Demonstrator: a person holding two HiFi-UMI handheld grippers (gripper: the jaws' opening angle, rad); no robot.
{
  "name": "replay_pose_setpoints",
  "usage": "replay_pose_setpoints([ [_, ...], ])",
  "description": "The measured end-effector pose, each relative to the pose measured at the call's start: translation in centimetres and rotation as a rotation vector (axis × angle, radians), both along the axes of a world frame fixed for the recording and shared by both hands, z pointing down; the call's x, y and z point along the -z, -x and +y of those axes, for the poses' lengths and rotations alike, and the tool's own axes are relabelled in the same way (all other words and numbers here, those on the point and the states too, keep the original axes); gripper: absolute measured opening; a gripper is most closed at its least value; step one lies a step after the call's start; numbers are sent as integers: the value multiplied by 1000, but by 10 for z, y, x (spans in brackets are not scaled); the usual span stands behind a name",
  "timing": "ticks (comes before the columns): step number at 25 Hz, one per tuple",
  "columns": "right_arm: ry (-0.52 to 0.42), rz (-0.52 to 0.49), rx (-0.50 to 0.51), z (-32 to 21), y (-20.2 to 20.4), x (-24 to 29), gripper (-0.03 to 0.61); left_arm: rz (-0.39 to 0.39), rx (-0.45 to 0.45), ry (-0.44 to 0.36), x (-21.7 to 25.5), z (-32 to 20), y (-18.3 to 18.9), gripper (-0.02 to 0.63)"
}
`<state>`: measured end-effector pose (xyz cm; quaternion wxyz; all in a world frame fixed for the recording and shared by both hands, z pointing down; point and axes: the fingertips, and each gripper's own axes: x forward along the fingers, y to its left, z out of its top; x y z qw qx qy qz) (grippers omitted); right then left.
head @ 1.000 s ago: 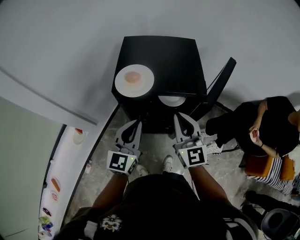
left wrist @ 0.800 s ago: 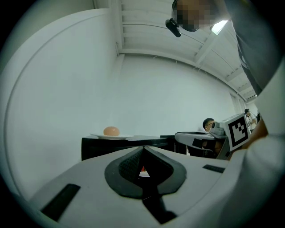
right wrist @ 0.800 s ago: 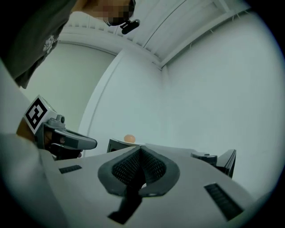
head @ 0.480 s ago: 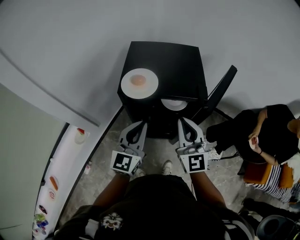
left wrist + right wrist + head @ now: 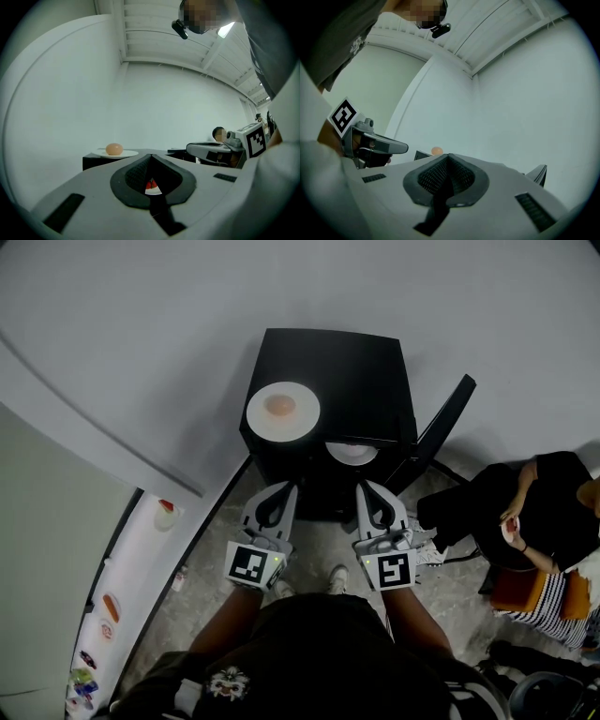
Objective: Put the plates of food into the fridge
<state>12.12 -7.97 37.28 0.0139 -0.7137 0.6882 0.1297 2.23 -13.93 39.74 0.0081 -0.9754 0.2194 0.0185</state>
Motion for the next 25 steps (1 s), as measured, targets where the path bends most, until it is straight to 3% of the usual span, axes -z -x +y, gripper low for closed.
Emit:
replay_pose_setpoints([
  [3,-17,-7,21,0,5,2,25,60,2,87,2,-9,0,21],
  [9,-28,-13,44,-4,12,4,25,402,-34,552,-4,-32,5,23],
  [12,-27,-17,52,-5,14,4,25,515,-24,719,-7,-43,8,23],
  [17,-22,-23,64,-8,16,2,25,578,-41,876,-9,-61,2,26],
  [20,-21,-18,75,-10,18,2,25,669,-52,1022,-10,-75,-3,138],
  [25,-22,-19,79,-12,19,3,25,752,-63,1129,-7,-103,1,154],
])
